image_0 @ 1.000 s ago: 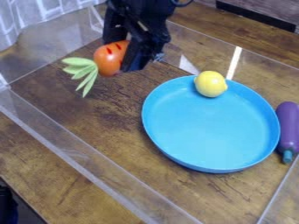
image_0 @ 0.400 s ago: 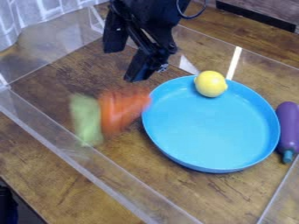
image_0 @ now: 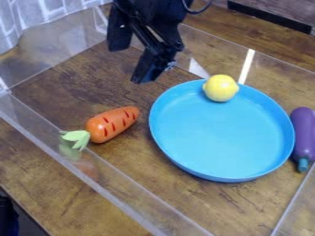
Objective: Put the carrot on the blue tray
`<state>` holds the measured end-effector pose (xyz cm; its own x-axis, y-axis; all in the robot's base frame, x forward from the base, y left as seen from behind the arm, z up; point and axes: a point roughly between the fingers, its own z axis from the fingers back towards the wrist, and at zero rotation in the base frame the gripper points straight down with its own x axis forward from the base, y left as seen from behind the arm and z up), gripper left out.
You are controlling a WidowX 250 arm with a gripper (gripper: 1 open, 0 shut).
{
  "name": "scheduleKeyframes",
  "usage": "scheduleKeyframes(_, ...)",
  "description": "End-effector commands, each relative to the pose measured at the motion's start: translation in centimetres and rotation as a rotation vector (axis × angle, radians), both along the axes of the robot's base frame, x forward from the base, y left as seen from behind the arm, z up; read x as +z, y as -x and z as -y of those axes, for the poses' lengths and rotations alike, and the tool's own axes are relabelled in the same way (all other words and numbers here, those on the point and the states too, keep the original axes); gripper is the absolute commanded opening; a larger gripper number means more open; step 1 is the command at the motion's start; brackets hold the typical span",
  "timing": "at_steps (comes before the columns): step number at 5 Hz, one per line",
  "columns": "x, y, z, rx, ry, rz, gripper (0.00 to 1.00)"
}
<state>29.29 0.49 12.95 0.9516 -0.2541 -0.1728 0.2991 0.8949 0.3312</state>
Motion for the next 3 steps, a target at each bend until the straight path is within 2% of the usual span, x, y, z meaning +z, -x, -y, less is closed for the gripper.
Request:
scheduleKeyframes(1,1.0,-0.4,-0.3,0.008,0.022,0.028,1.0)
scheduleKeyframes(2,0.9,-0.7,-0.4,0.005,0.036,0.018,1.0)
scheduleKeyframes(3,-0.9,-0.6,-0.8,-0.038,0.053,0.009,1.0)
